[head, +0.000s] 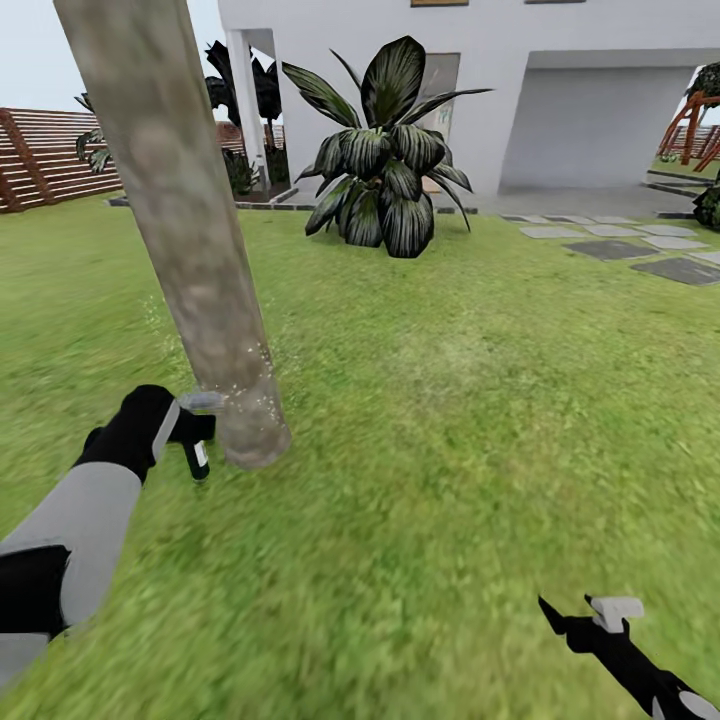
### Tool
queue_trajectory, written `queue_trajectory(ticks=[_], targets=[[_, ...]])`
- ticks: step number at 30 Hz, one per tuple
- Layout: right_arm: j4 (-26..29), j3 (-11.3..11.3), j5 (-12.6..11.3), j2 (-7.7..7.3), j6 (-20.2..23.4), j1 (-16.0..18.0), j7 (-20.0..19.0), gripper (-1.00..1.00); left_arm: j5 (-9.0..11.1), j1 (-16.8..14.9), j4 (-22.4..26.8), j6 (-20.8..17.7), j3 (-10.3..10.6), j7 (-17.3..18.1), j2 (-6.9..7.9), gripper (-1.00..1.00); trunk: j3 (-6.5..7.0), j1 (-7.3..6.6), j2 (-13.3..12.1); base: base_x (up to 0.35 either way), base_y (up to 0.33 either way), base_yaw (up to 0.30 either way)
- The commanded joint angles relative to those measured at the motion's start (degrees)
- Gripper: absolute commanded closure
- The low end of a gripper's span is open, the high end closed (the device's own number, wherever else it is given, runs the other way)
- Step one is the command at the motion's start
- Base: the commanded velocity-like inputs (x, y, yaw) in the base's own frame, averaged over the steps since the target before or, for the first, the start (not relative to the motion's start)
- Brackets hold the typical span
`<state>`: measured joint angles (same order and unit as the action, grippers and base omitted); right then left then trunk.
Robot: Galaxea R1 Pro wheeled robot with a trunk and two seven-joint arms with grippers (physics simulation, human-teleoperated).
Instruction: In the garden, pick up the pesticide atomizer on the floor and spray pesticide onto both trees until each tree trunk is fully covered.
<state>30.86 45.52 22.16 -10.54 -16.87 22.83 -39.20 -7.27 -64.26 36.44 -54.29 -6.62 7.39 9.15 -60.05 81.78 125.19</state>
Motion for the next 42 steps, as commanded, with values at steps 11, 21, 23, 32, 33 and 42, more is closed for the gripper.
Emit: queue_trajectory(ticks=[11, 21, 23, 32, 33, 42], targets=[[-0.27, 0.01, 0.01, -0.01, -0.01, 0.01, 0.0, -1.0, -0.17, -2.7, -0.32, -2.57, 0.56, 0.47, 0.09, 1.0, -0.01, 0.01, 0.0, 0.0, 0.0, 0.0], [-0.27, 0.01, -0.01, -0.01, -0.01, 0.01, 0.0, -1.0, 0.02, -2.04, 0.35, -3.16, 0.64, 6.18, 0.0, 1.0, -0.01, 0.01, 0.0, 0.0, 0.0, 0.0], [-0.27, 0.01, -0.01, -0.01, -0.01, 0.0, 0.0, -1.0, -0.04, -4.94, 0.76, -3.52, 0.64, 6.23, -0.2, 1.0, -0.01, 0.01, 0.0, 0.0, 0.0, 0.0], [-0.31, 0.01, 0.0, -0.01, -0.01, 0.0, 0.0, -1.0, -0.16, -9.5, 0.82, -3.81, 0.8, 6.16, -0.44, 1.0, -0.01, 0.01, 0.0, 0.0, 0.0, 0.0], [-0.3, 0.01, 0.0, -0.01, -0.01, 0.0, 0.0, -1.0, -0.18, -9.43, 0.82, -3.77, 0.85, 6.16, -0.37, 1.0, -0.01, 0.01, 0.0, 0.0, 0.0, 0.0], [-0.27, 0.01, -0.01, -0.1, -0.01, 0.02, 0.0, -1.0, -2.57, -9.56, 0.99, -3.79, 0.82, 5.98, 2.25, 1.0, -0.01, 0.01, 0.0, 0.0, 0.0, 0.0]])
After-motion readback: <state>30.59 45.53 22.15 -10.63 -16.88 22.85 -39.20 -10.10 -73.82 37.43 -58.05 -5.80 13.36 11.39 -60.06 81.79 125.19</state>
